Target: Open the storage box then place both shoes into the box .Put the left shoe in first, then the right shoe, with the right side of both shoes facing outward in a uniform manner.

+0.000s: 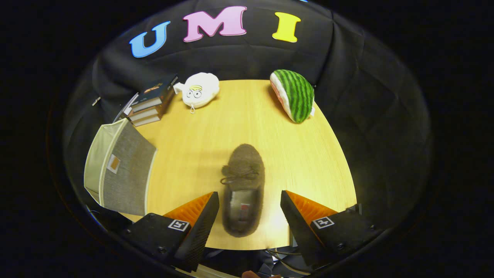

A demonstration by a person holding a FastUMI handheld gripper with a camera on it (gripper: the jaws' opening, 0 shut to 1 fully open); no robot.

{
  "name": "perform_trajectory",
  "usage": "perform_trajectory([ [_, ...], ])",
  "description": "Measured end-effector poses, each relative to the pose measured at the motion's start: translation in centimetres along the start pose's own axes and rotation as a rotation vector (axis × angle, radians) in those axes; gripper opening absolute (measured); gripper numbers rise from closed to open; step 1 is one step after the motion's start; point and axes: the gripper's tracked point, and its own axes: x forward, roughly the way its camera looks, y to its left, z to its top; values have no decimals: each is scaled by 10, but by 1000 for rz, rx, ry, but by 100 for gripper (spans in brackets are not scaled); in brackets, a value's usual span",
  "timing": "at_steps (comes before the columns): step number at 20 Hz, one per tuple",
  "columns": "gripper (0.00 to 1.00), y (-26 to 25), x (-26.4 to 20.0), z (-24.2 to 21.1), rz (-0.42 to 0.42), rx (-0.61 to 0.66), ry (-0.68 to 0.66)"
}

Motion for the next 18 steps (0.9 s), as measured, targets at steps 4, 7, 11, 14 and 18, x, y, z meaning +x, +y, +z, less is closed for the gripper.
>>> perform_trajectory([
  [4, 72, -11, 39, -14, 60, -3, 75],
  [7, 68, -5, 66, -34, 74, -36, 111],
  [11, 58, 3, 95, -13, 71, -76, 24],
  [14, 46, -1, 104, -11, 15, -94, 6],
  [18, 8, -16, 98, -9, -67, -30, 3],
])
